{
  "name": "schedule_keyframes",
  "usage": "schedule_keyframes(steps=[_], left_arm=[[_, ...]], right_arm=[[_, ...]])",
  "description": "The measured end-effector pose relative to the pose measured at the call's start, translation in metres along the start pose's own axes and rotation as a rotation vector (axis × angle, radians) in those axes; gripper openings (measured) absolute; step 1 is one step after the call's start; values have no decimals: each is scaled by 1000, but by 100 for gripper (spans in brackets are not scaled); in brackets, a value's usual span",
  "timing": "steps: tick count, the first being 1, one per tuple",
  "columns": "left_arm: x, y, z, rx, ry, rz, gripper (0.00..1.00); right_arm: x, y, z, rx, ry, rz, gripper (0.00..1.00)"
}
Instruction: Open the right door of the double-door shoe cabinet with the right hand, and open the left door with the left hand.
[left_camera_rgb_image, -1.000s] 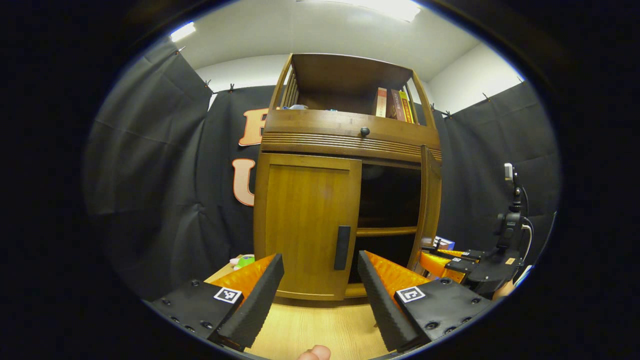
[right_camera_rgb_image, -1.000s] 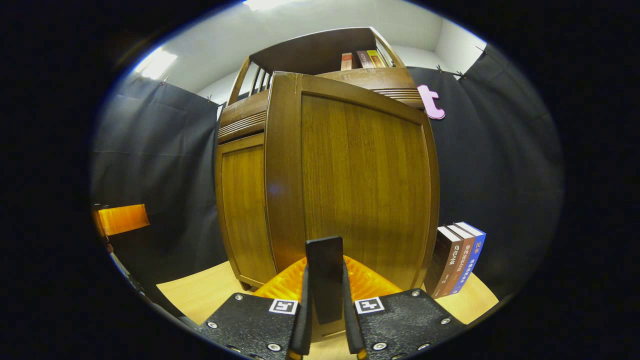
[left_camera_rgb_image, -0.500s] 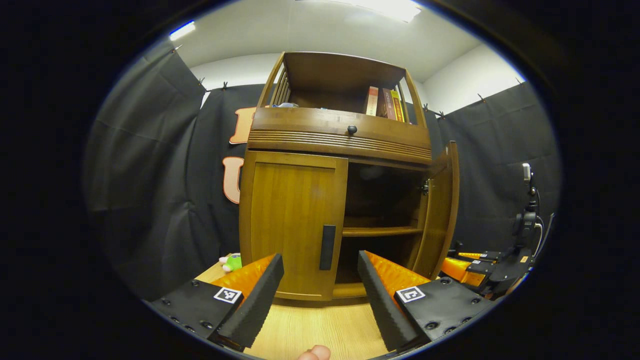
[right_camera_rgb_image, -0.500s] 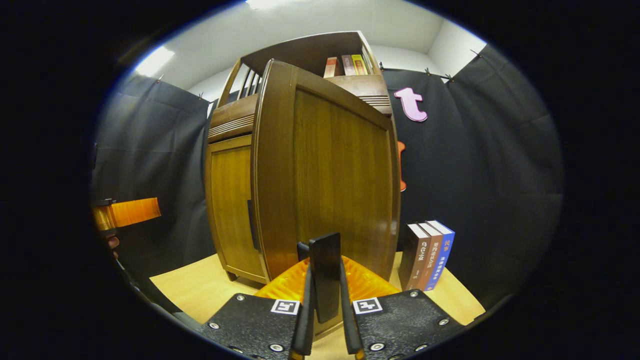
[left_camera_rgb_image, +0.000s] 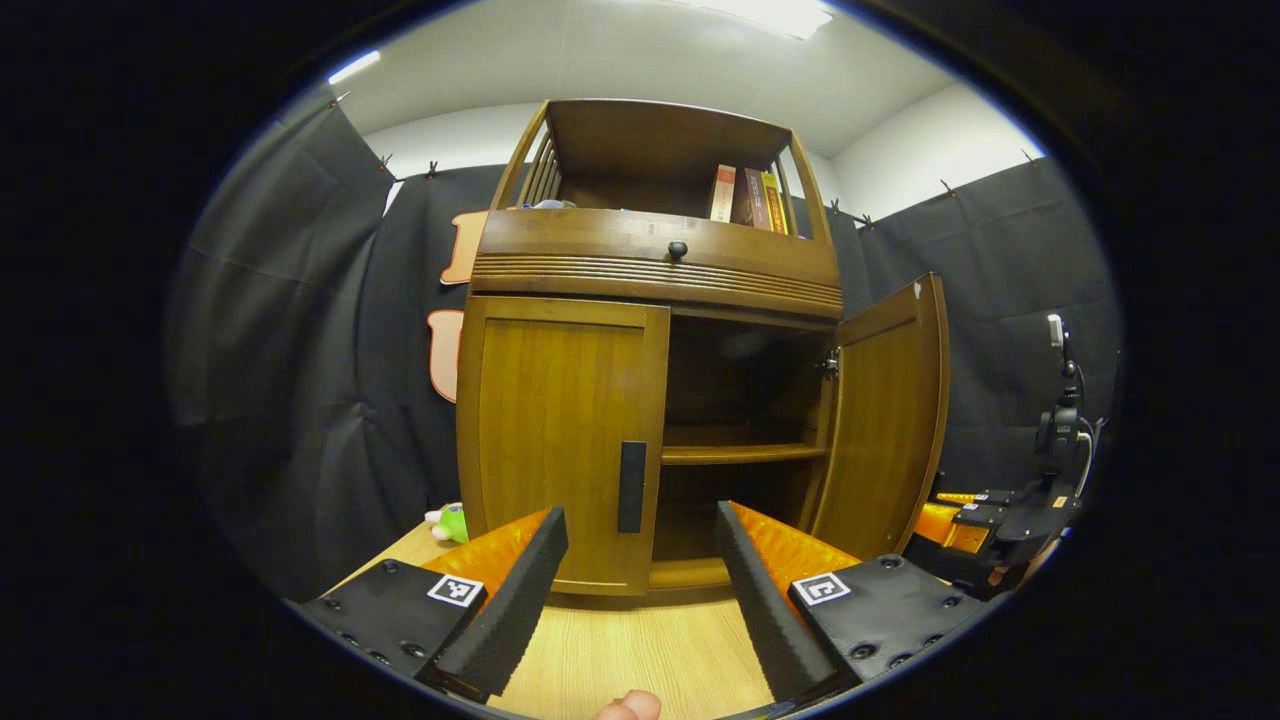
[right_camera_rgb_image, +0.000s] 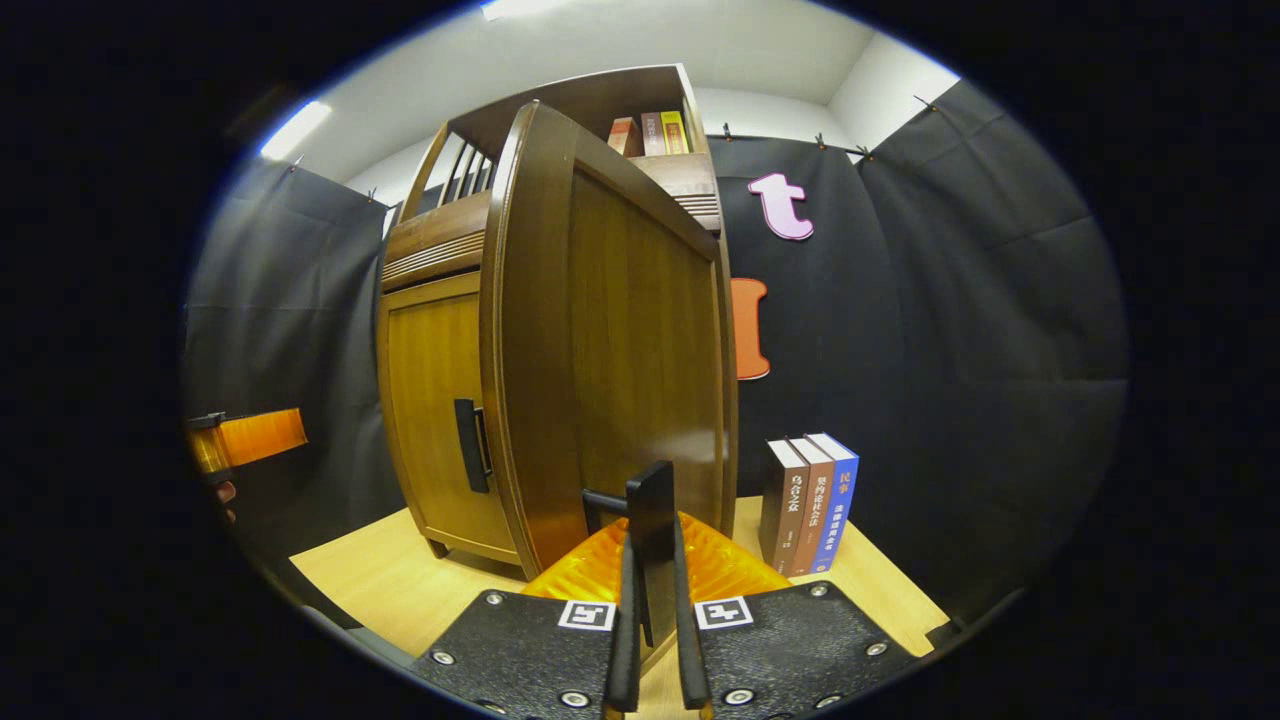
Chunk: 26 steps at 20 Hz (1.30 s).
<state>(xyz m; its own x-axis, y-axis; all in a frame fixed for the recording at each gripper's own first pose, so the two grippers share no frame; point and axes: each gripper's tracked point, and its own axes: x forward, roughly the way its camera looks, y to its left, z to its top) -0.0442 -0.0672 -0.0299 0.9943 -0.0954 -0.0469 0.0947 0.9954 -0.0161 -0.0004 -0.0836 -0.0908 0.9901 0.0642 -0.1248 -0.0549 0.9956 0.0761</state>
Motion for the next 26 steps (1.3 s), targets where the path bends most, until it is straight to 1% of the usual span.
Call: schedule_keyframes(steps=[1,2,3,5,7,9,12,13,14,16,17,18,19,21,23,24,25,26], left_arm=[[0,-1,-1,-3,2,-3,96],[-1,-3,-1,-7,3,-8,94],[-1,-3,-1,-7,3,-9,94],[-1,-2,-3,0,8,-6,94],[-2,-1,-6,0,12,-8,94],[-3,1,-7,2,16,-5,94],[-5,5,-9,4,18,4,94],[-6,8,-10,2,19,8,94],[-6,9,-11,0,22,11,94],[-6,13,-12,-1,24,19,94],[-6,16,-11,-1,23,25,94],[-6,18,-11,-1,22,30,94],[-6,20,-10,-4,21,33,94],[-5,21,-9,-12,17,35,97],[-6,24,-11,-16,19,42,95],[-7,25,-11,-18,18,46,97],[-8,27,-11,-20,20,48,94],[-7,27,-14,-20,25,51,96]], right_arm=[[-1,-6,0,-7,3,-14,14],[-2,-15,0,-12,3,-38,4],[-5,-26,1,-18,3,-62,12],[-8,-47,2,-14,-3,-115,10],[-9,-61,2,14,-11,-103,6],[-10,-76,3,30,-20,-78,5],[-10,-94,3,31,-17,-13,4],[-11,-98,4,23,-19,9,0],[-11,-105,4,26,-16,25,4],[-8,-112,3,29,-10,55,4],[-8,-114,4,28,-7,70,13],[-8,-116,4,25,-8,82,13],[-7,-119,5,32,-10,89,4],[-7,-122,5,42,-11,89,6],[-9,-118,3,30,-4,73,10],[-11,-117,3,36,-2,63,10],[-12,-114,4,36,-6,60,10],[-14,-115,4,30,-11,55,10]])
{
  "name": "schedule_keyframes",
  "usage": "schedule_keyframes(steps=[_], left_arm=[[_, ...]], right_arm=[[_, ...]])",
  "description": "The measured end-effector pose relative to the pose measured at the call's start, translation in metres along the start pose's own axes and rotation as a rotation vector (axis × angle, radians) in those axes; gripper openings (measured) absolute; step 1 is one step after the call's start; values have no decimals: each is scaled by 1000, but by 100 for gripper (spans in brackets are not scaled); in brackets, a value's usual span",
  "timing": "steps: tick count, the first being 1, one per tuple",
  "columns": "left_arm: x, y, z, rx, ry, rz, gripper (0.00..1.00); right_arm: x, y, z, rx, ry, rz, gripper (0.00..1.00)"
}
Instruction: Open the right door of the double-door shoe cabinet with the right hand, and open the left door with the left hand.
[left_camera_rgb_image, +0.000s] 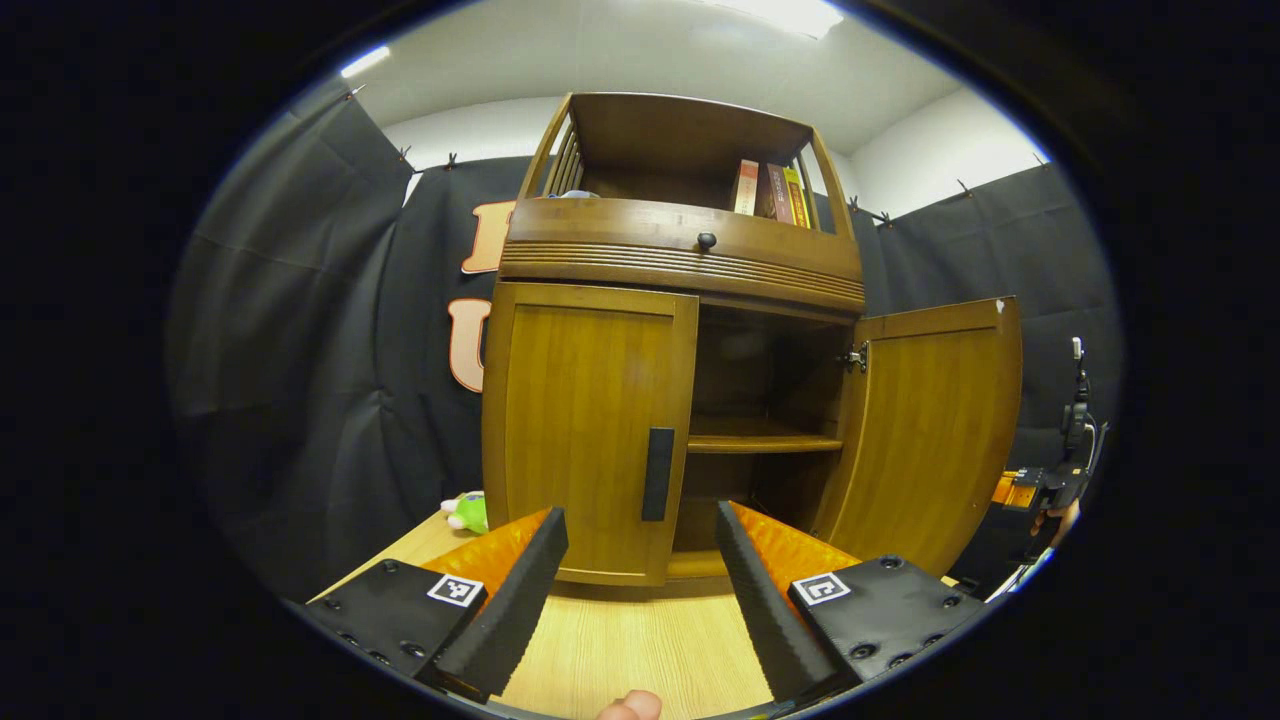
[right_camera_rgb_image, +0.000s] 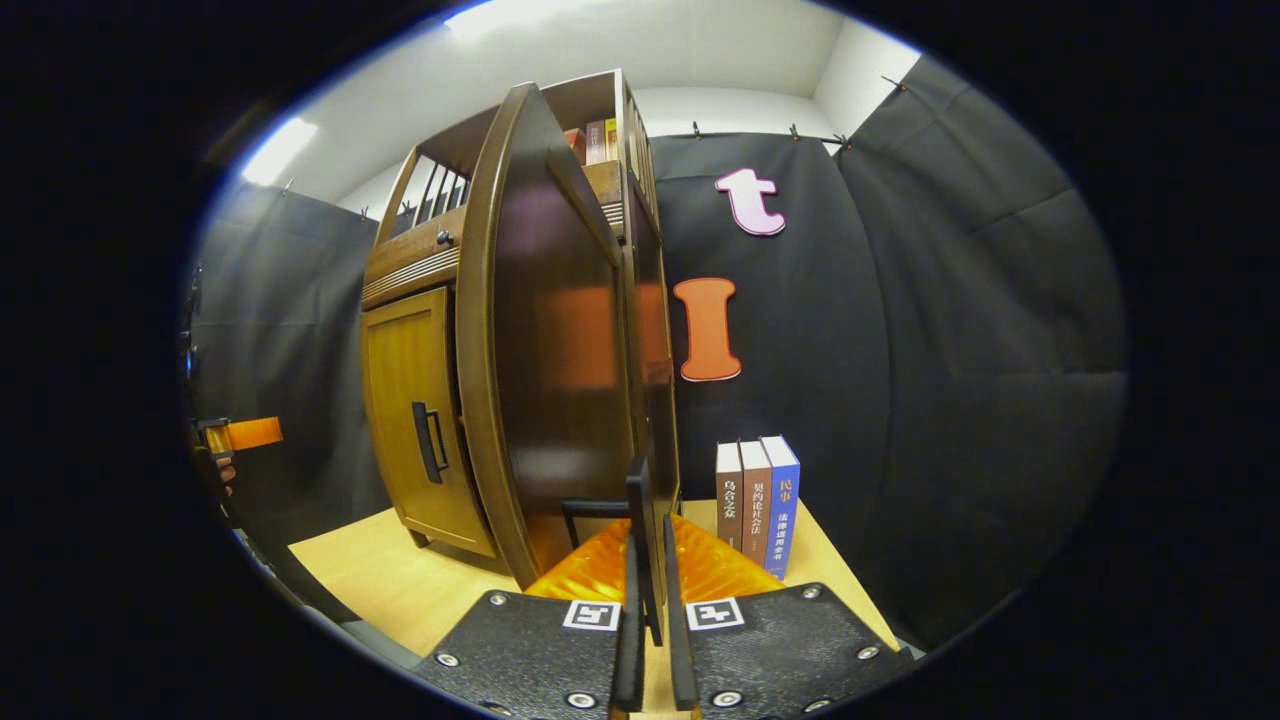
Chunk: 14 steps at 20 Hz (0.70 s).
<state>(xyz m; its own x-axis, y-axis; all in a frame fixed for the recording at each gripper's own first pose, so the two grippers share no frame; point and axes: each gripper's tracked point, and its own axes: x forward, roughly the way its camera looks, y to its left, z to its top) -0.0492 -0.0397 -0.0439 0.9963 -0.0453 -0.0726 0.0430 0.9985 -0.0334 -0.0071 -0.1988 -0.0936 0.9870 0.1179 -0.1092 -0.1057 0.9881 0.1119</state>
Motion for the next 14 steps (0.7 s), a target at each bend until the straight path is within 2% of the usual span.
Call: schedule_keyframes(steps=[1,2,3,4,5,6,8,9,10,12,13,14], left_arm=[[0,2,-1,2,3,3,94],[-1,3,-1,4,4,7,95],[-1,6,-2,6,6,10,94],[0,7,-3,7,9,14,94],[1,8,-4,4,13,17,94],[4,8,-7,-2,19,15,94],[9,4,-11,-18,36,-1,95],[12,2,-11,-21,40,-9,95],[15,2,-9,-18,39,-12,97],[21,3,-7,-6,32,-10,95],[24,3,-5,-3,28,-11,95],[27,3,-4,0,24,-10,95]], right_arm=[[-3,-3,-1,3,-1,-5,12],[-5,-6,-2,12,2,-9,24],[-9,-8,-5,26,7,-21,10],[-15,-12,-7,40,2,-37,32],[-22,-12,-11,50,4,-47,12],[-29,-11,-17,55,10,-63,22],[-45,-12,-23,76,7,-100,23],[-53,-11,-22,92,1,-116,34],[-62,-9,-19,97,-5,-138,23],[-75,-9,-10,58,-21,-192,23],[-80,-4,-3,34,-36,-203,28],[-83,4,3,16,-44,-205,23]])
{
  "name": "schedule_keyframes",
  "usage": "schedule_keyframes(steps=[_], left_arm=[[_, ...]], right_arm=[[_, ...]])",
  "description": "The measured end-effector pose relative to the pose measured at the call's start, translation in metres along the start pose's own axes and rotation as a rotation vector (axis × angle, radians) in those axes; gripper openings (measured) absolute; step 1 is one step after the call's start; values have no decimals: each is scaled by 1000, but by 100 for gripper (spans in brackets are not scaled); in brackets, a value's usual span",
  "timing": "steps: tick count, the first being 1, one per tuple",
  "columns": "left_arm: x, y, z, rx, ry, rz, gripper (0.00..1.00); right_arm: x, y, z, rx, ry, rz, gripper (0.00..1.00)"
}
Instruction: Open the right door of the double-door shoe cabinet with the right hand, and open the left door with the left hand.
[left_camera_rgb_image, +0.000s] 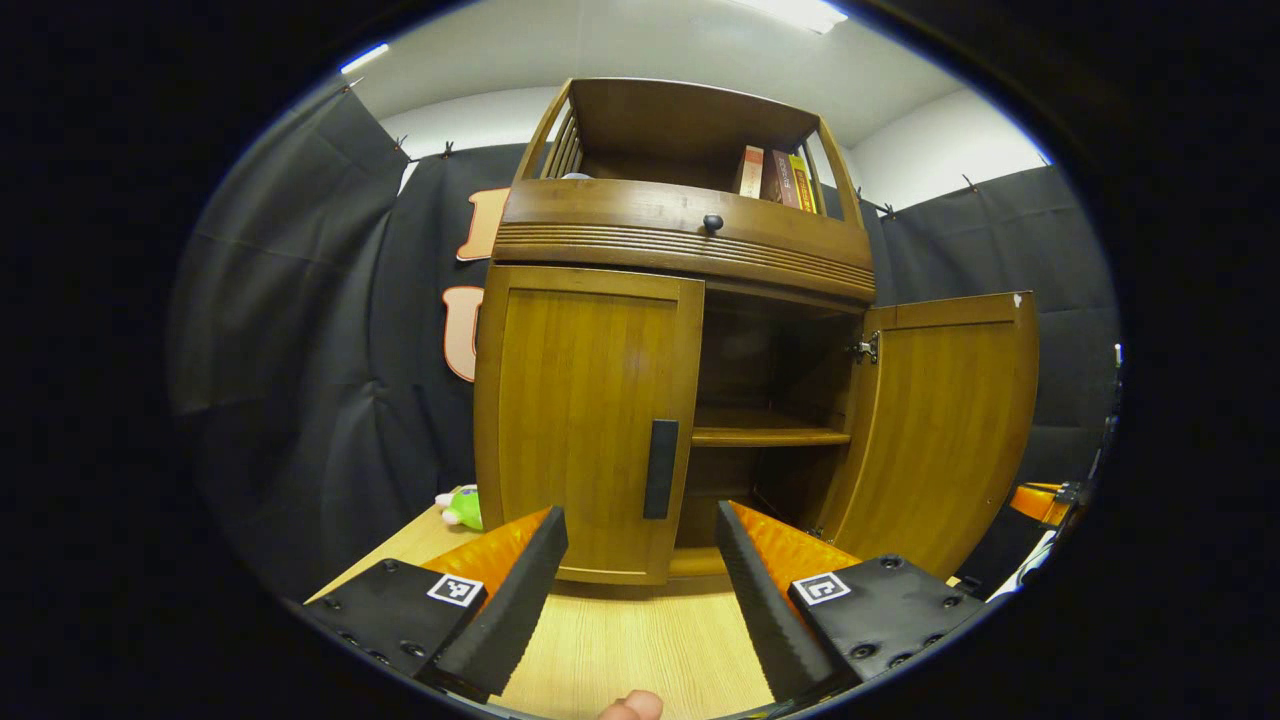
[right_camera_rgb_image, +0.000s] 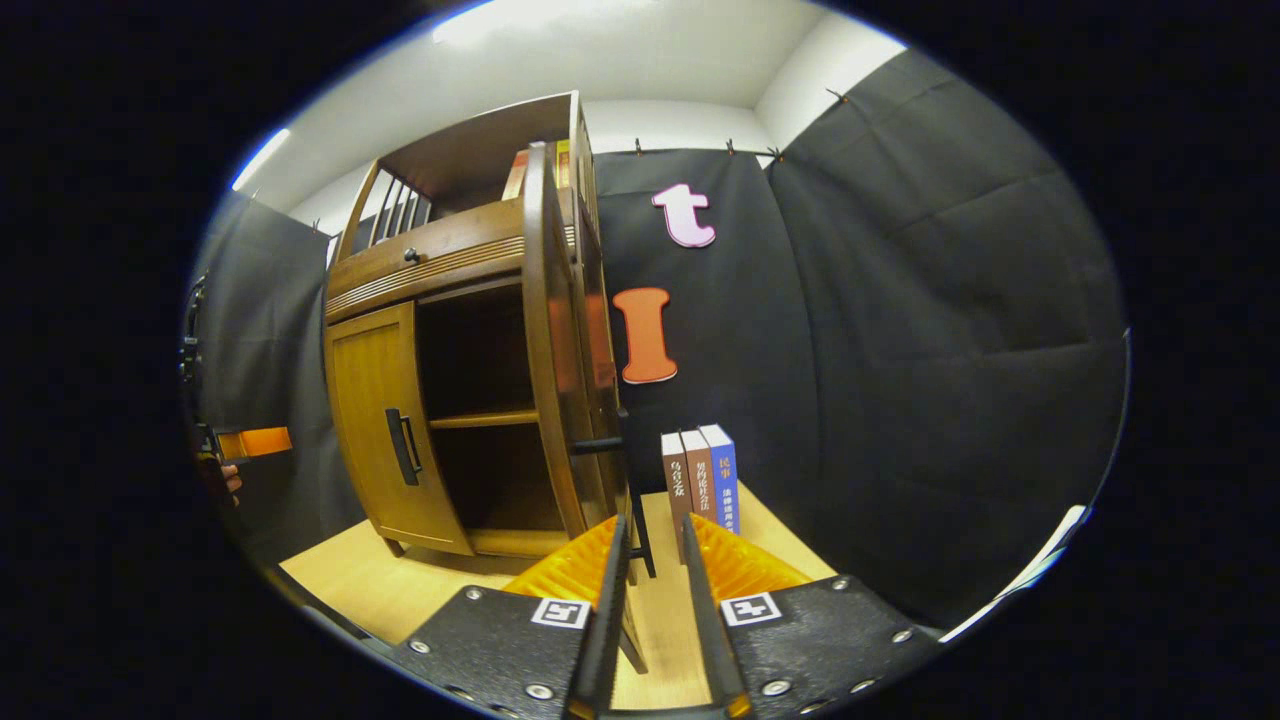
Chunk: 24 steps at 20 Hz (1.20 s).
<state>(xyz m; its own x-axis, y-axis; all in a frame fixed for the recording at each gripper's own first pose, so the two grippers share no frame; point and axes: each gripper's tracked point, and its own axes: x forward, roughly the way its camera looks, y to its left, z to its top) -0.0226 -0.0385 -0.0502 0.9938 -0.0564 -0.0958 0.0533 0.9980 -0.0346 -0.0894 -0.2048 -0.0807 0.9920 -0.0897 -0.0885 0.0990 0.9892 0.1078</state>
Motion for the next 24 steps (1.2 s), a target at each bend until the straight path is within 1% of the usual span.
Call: schedule_keyframes(steps=[3,5,6,7,9,10,12,13,14,15,16,18,19,20,24], left_arm=[[8,-1,2,2,-2,0,95],[12,-1,4,-1,-5,-1,95],[13,-3,5,-2,-9,-4,95],[15,-3,7,-4,-13,-7,95],[21,-3,11,-9,-18,-6,95],[27,-3,14,-9,-25,-5,97],[45,-10,23,5,-47,-20,98],[56,-14,25,22,-55,-30,96],[70,-17,27,44,-61,-32,96],[83,-15,28,71,-73,-18,96],[97,-17,30,95,-88,-12,94],[123,-21,20,115,-76,-16,95],[138,-22,13,112,-63,-18,95],[151,-23,7,104,-59,-23,95],[201,-16,-15,86,-7,9,95]], right_arm=[[-3,21,6,-43,15,14,67],[-3,38,13,-51,9,38,96],[-1,46,16,-51,5,47,88],[1,53,17,-53,5,55,100],[4,63,19,-62,2,63,100],[6,68,20,-68,3,62,100],[8,75,33,-78,-27,60,100],[9,78,39,-78,-43,59,92],[10,79,41,-76,-51,59,92],[11,79,43,-73,-51,55,92],[10,76,44,-66,-53,50,92],[7,71,47,-50,-54,33,92],[5,67,47,-42,-51,25,96],[2,62,47,-36,-50,13,92],[-9,45,53,-32,-51,-38,92]])
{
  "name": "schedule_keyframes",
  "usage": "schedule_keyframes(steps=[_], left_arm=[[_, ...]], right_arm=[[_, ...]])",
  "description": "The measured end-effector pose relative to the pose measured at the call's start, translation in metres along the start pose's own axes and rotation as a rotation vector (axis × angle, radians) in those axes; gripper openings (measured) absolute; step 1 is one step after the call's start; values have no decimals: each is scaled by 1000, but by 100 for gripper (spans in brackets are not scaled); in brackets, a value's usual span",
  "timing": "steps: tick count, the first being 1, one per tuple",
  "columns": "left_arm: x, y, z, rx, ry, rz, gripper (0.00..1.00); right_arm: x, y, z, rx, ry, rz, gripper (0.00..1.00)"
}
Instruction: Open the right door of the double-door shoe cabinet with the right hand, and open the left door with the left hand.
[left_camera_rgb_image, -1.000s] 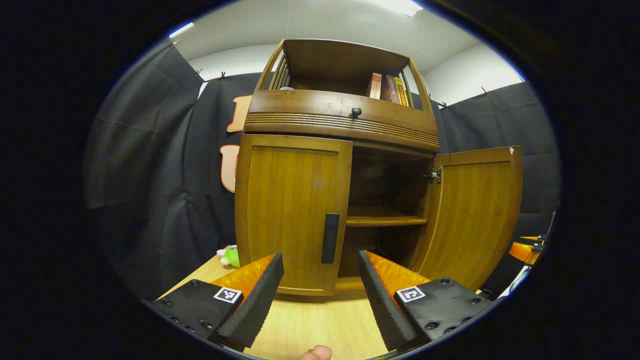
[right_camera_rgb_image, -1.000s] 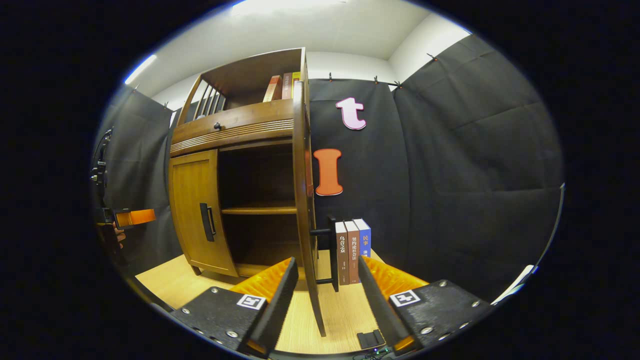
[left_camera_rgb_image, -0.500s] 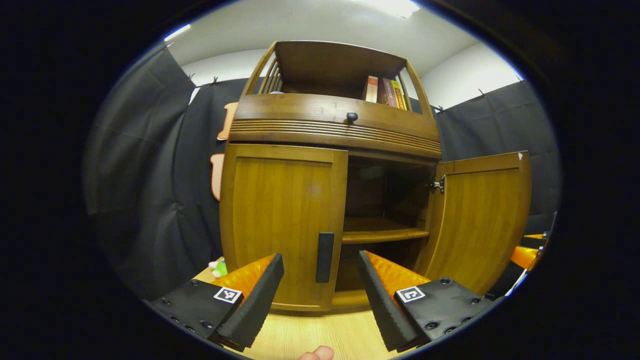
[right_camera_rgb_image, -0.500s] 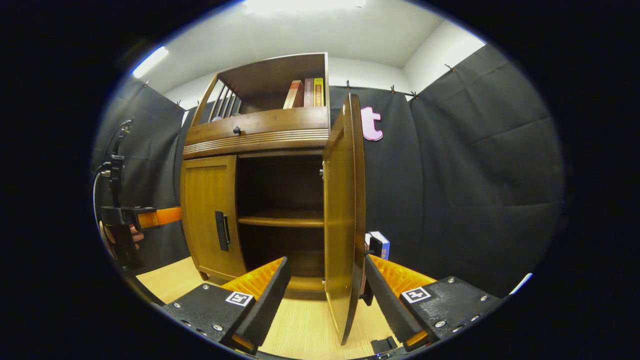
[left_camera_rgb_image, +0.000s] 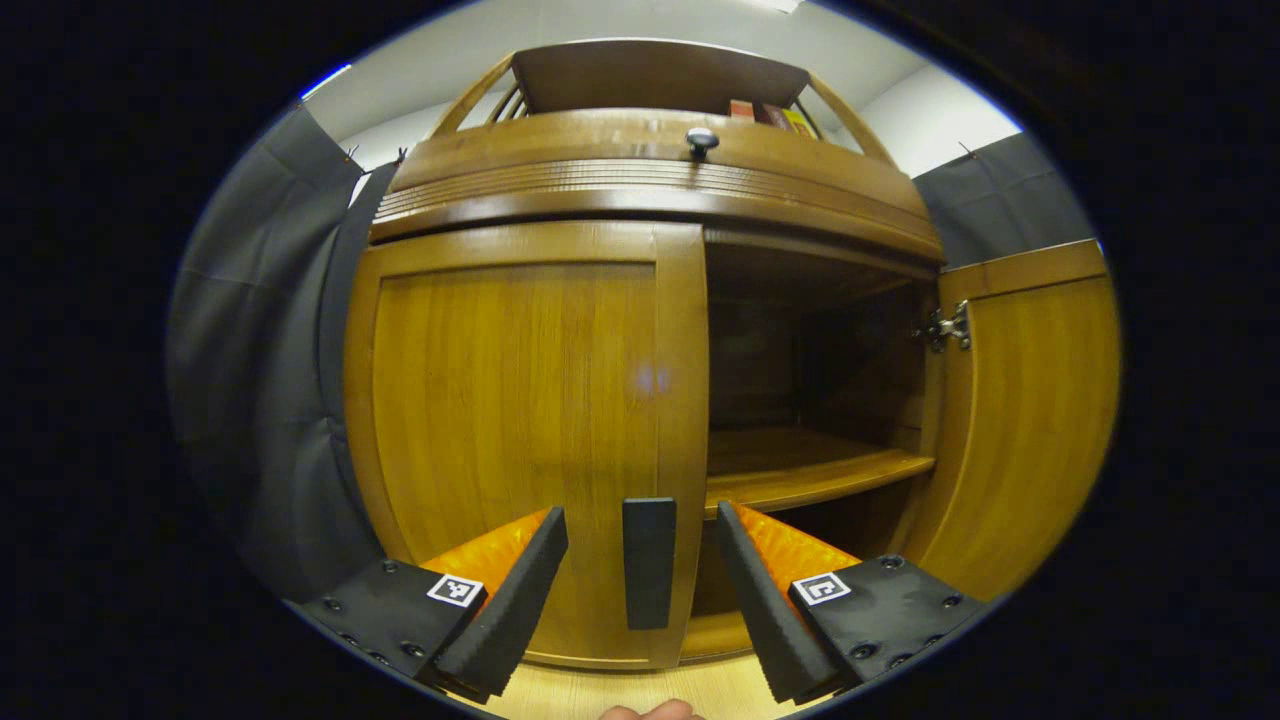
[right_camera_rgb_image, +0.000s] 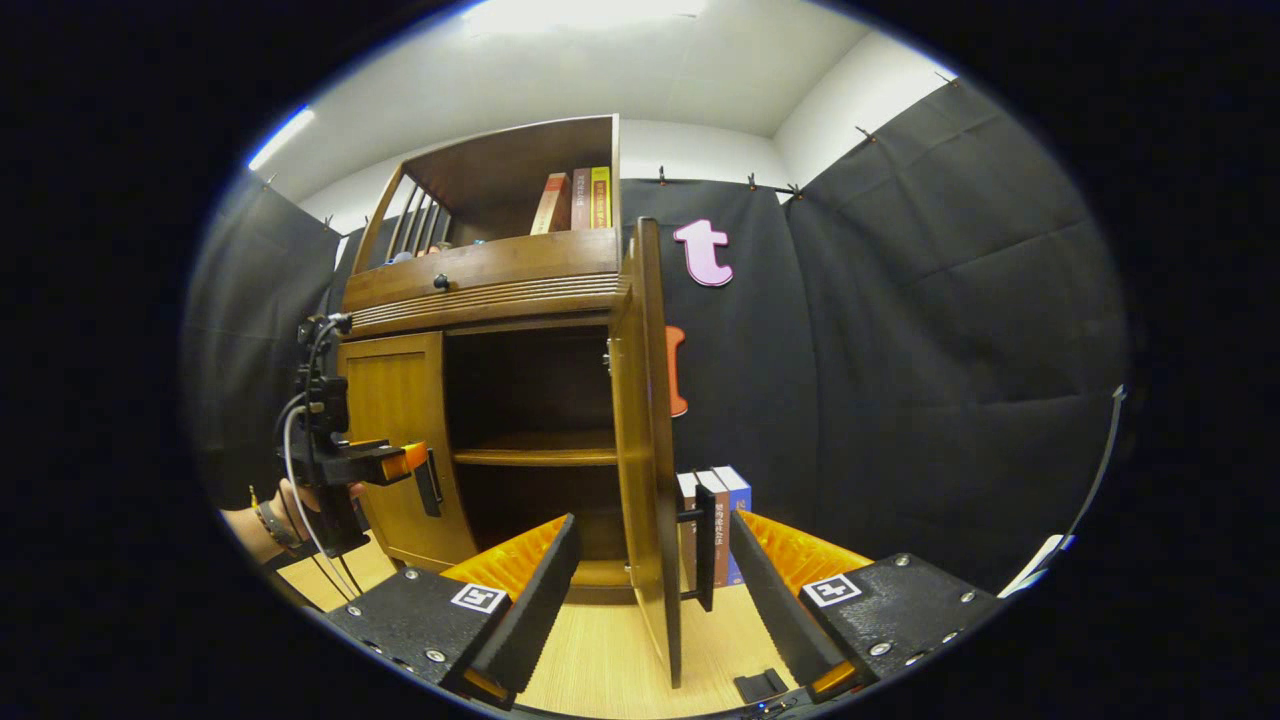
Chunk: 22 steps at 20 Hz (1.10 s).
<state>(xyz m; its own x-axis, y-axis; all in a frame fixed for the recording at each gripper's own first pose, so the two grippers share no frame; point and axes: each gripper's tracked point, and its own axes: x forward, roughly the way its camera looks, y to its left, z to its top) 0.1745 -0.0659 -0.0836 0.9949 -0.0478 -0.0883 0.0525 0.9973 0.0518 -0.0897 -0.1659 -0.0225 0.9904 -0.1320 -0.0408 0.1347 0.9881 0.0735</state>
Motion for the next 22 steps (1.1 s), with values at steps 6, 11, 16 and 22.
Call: schedule_keyframes(steps=[6,11,16,22], left_arm=[[24,9,-8,11,-2,-12,89],[29,-6,-6,7,-9,-61,63],[30,-9,-7,16,-6,-39,37],[6,-6,-6,30,8,-22,36]], right_arm=[[-5,-11,7,-21,-8,-42,92],[-2,-3,4,-35,11,-36,92],[-3,5,3,-54,19,-19,92],[-8,9,1,-48,24,-14,92]])
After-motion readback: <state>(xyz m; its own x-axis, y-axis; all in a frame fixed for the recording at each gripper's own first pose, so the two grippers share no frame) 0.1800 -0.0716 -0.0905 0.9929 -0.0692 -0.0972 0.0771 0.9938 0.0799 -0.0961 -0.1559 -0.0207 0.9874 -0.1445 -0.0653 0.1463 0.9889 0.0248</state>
